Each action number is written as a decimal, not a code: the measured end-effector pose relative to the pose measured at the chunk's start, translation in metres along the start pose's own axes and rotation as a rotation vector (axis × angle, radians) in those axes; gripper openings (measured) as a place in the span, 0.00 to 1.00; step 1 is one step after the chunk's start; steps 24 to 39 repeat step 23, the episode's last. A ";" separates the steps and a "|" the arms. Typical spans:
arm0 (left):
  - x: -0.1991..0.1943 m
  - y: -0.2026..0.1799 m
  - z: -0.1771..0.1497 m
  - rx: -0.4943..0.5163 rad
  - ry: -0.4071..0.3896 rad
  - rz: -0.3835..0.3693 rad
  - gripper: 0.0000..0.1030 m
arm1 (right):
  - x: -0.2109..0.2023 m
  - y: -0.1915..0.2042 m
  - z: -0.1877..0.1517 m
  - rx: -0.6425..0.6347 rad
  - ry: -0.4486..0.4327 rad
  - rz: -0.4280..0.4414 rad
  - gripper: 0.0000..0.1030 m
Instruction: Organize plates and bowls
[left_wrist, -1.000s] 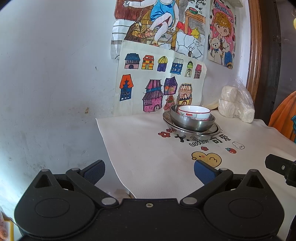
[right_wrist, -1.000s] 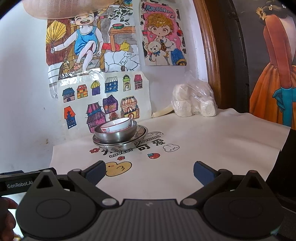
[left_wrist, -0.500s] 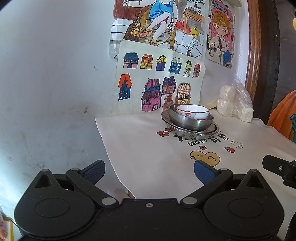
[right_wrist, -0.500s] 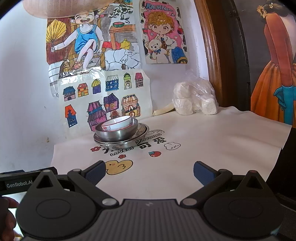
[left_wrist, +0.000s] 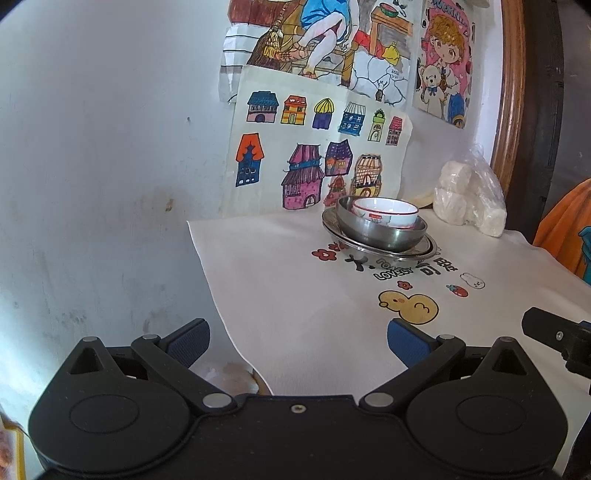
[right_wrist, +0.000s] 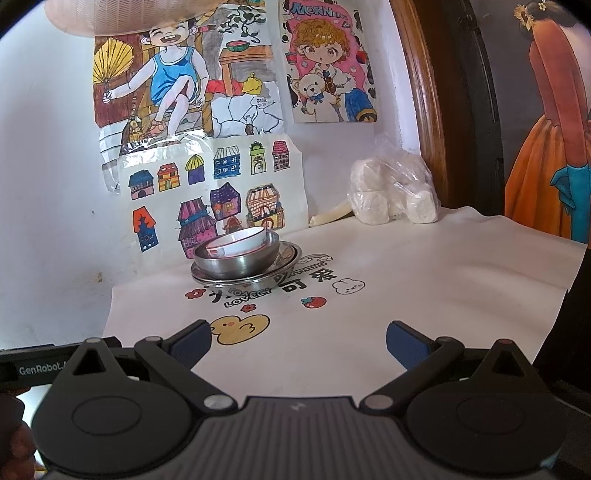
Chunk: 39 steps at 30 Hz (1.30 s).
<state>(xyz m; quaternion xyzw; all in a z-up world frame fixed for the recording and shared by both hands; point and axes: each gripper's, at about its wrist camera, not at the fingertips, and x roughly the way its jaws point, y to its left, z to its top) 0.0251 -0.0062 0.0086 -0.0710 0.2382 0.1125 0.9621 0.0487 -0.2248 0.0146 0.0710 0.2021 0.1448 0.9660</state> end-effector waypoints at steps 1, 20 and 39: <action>0.000 0.000 0.000 0.000 -0.001 -0.003 0.99 | 0.000 0.000 0.000 -0.001 0.001 0.001 1.00; 0.000 -0.003 -0.001 -0.002 0.013 -0.012 0.99 | 0.002 0.001 0.001 -0.002 0.010 0.012 1.00; 0.001 -0.002 0.000 -0.002 0.013 -0.013 0.99 | 0.003 0.001 0.000 -0.001 0.011 0.012 1.00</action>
